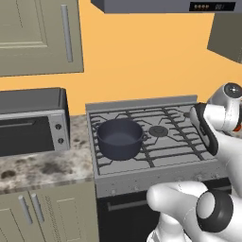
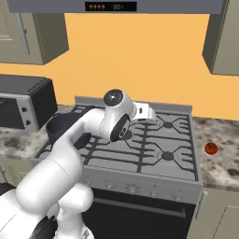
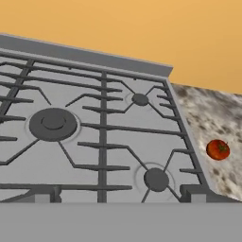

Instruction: Turn on the burner for the pot on the stove. Wait thirty seconds for the pot to heat up. Then add the tomato to the pot.

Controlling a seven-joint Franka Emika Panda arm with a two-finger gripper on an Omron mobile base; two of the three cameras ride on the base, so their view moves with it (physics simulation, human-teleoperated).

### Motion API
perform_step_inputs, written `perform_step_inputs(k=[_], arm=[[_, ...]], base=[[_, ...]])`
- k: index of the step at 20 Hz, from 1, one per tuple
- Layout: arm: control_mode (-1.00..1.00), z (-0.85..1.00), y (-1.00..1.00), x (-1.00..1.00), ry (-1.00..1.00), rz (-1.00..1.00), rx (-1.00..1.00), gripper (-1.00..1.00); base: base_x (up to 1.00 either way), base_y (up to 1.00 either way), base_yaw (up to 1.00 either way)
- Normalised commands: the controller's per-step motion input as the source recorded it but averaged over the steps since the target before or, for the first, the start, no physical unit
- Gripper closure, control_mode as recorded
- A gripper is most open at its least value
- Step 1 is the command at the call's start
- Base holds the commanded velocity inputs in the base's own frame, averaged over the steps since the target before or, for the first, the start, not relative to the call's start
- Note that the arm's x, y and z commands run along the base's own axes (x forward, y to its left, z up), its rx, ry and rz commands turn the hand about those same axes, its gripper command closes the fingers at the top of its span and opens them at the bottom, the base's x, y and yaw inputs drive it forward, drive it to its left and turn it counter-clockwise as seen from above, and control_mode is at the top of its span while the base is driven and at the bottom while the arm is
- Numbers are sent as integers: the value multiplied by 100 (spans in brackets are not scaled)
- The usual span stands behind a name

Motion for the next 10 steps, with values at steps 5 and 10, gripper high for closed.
perform_step_inputs(k=[5, 10], arm=[[-100, 0, 0, 0, 0, 0, 0, -100], [-100, 0, 0, 0, 0, 0, 0, -100]], base=[[0, 0, 0], [0, 0, 0]])
